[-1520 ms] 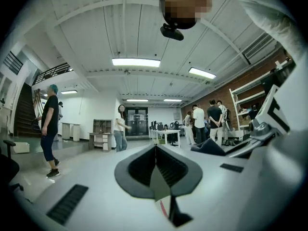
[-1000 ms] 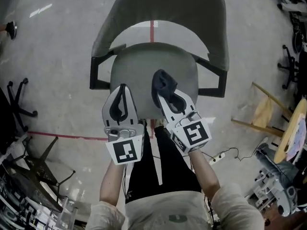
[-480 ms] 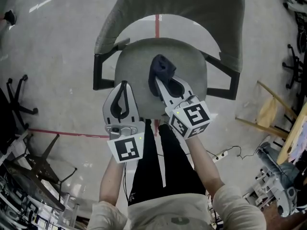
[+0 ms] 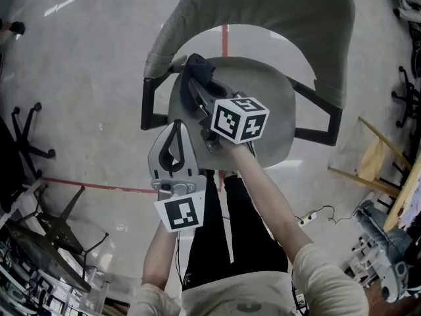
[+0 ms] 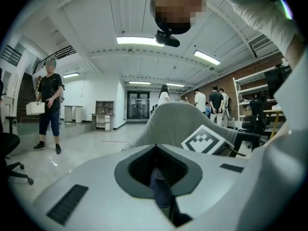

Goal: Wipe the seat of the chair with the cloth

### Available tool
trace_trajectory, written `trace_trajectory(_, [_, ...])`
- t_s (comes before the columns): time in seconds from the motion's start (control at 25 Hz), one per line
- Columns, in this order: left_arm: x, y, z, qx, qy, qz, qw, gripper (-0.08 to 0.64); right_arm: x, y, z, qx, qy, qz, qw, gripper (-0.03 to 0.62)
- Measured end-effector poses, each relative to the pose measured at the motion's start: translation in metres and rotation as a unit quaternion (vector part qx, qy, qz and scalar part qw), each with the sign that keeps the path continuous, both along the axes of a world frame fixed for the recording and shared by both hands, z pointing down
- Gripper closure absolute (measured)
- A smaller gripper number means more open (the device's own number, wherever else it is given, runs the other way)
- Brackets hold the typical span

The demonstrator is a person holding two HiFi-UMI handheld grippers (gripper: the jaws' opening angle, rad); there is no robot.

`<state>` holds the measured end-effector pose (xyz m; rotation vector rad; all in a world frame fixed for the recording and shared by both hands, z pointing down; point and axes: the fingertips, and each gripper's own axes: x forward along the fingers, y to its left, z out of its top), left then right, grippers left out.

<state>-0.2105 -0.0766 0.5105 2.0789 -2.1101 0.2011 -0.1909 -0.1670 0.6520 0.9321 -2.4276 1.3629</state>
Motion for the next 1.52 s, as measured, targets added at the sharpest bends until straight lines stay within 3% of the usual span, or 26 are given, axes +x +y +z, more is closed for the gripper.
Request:
trace_trajectory(0.36, [-0.008,0.012,0.015,-0.016,0.003,-0.001,0.9999,0.545,-0.049,-0.007,0.044,-0.049,0.002,-0.032,0.998,0.535])
trace_trajectory(0.56, [-0.009,0.012,0.015,-0.014,0.004,0.003,0.9999,0.545,-0.042,-0.012,0.072,-0.054,0.060,-0.048,0.996,0.535])
trace_trajectory(0.76, [-0.007,0.008,0.019,-0.022,0.008,-0.002,0.9997,0.545,-0.029,-0.013,0.084,-0.077,0.088,-0.053,0.992,0.535])
trace_trajectory(1.04, [0.007,0.000,0.020,-0.024,0.008,0.007,0.9997,0.545,0.023,-0.025,0.091,-0.088,0.123,-0.021,0.988,0.535])
trace_trajectory(1.52, [0.063,-0.029,0.020,-0.020,0.009,0.058,0.9981,0.545,0.164,-0.043,0.094,-0.070,0.229,0.027,0.970,0.535])
